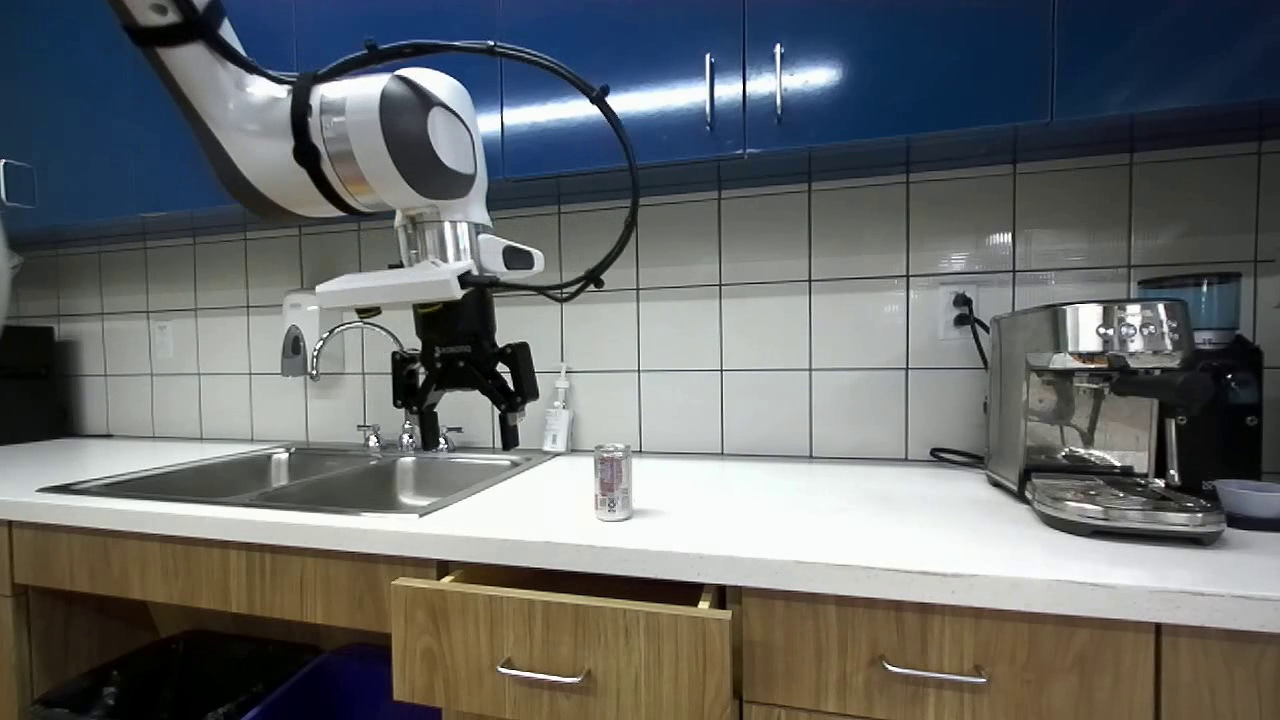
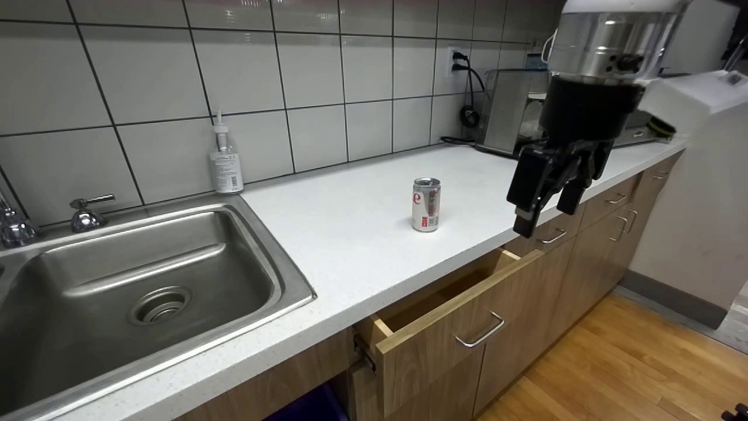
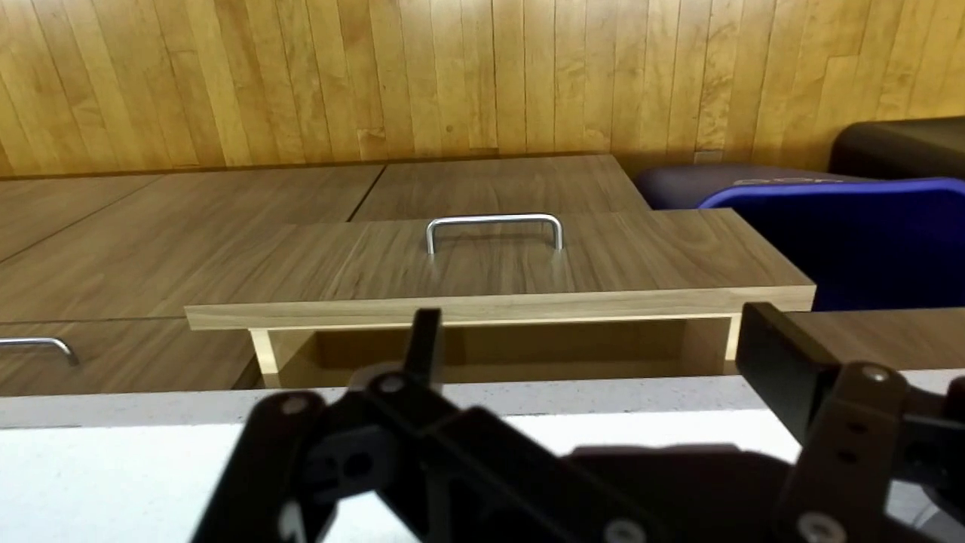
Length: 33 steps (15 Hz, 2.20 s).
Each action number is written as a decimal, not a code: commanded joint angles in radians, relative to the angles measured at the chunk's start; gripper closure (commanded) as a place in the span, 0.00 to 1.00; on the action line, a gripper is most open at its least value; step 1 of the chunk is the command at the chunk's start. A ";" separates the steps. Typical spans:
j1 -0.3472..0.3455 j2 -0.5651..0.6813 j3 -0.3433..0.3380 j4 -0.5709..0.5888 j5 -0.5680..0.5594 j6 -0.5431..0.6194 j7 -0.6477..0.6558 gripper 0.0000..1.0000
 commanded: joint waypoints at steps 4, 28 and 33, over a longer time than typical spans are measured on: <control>-0.015 0.088 -0.016 0.039 -0.004 0.033 -0.013 0.00; -0.022 0.357 -0.047 0.178 0.013 0.149 -0.170 0.00; -0.022 0.431 -0.044 0.221 0.005 0.180 -0.167 0.00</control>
